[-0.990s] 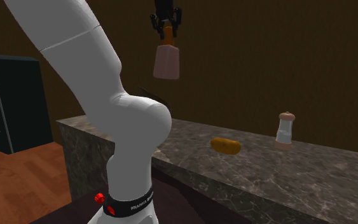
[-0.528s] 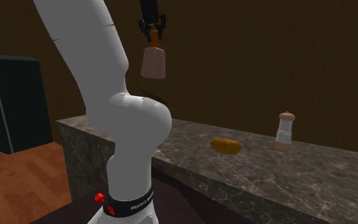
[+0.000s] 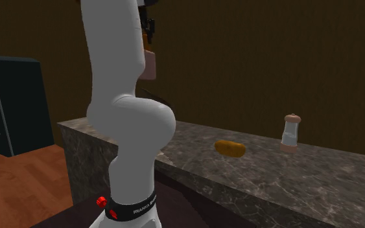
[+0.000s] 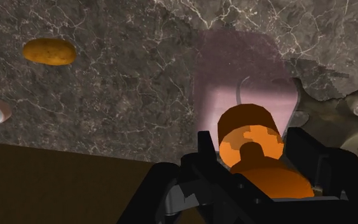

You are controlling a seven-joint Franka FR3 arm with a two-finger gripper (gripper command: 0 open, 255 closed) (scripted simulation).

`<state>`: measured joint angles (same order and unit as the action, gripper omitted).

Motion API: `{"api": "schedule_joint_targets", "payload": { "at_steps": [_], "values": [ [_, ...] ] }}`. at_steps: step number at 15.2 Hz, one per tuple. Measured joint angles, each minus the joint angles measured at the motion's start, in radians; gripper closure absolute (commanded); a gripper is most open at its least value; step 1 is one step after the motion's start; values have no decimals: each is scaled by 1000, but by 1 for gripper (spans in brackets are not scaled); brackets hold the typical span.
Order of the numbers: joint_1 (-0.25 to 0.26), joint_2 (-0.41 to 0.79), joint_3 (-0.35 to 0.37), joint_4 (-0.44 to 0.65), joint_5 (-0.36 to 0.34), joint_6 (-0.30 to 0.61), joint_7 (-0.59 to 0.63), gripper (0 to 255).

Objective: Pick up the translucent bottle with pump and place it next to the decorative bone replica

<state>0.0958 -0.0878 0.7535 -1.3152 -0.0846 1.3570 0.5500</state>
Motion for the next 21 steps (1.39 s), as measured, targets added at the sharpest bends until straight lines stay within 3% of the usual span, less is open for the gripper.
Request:
{"api": "schedule_joint_targets", "payload": {
  "at_steps": [2, 4, 21],
  "values": [
    [34, 79, 54, 63, -64, -16, 69, 255],
    [38, 80, 58, 41, -64, 7, 83, 255],
    [14, -85, -6, -341, 60, 279, 32, 255]
  ]
}}
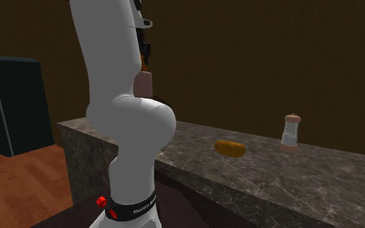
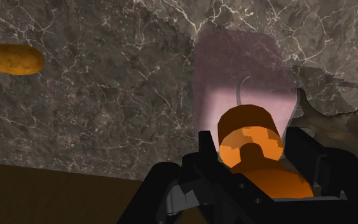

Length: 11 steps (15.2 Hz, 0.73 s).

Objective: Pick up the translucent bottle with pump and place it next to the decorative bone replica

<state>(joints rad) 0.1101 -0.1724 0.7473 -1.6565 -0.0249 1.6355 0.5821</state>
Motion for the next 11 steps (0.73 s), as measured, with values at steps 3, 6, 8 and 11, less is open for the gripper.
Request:
{"api": "schedule_joint_targets", "payload": {
  "at_steps": [3, 6, 8, 11],
  "values": [
    [1, -17, -7, -56, 11, 44, -6, 255],
    [4, -32, -10, -109, 21, 85, -7, 255],
    [5, -35, -10, -137, 23, 111, -8, 255],
    [8, -43, -10, -185, 28, 152, -5, 255]
  ]
}}
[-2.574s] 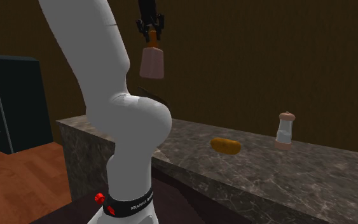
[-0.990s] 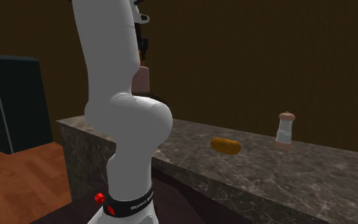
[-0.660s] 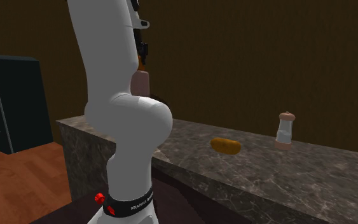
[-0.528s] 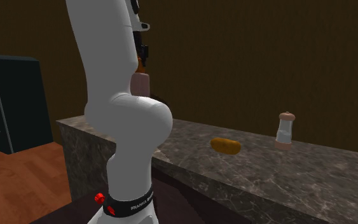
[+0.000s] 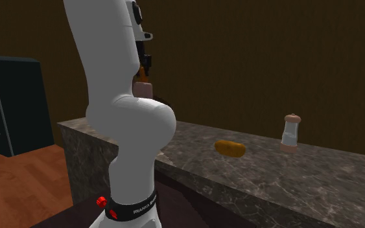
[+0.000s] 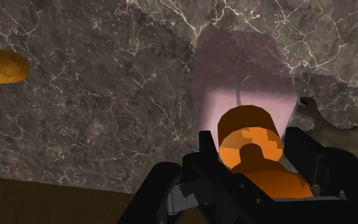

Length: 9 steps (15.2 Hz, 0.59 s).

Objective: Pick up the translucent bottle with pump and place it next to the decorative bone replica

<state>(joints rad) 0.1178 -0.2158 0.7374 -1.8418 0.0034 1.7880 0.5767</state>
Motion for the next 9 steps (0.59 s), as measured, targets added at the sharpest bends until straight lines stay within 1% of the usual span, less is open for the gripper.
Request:
{"api": "schedule_joint_targets", "payload": {
  "at_steps": [9],
  "values": [
    [6, -10, 4, -129, 7, 121, 7, 255]
  ]
}}
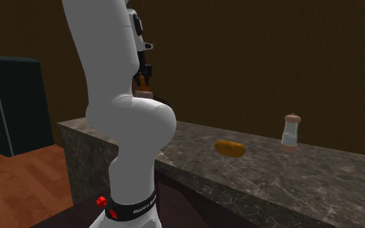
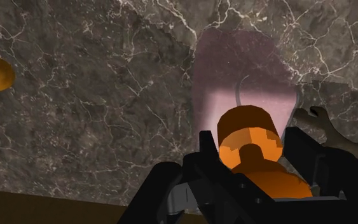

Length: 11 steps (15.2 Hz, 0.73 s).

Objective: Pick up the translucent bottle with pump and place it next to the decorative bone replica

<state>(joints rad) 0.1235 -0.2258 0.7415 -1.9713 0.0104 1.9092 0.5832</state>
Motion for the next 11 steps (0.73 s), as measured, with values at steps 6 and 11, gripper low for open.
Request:
{"api": "schedule_joint_targets", "payload": {
  "at_steps": [6, 11],
  "values": [
    [1, 11, 10, -71, -7, 79, 13, 255],
    [1, 24, 20, -129, -17, 146, 28, 255]
  ]
}}
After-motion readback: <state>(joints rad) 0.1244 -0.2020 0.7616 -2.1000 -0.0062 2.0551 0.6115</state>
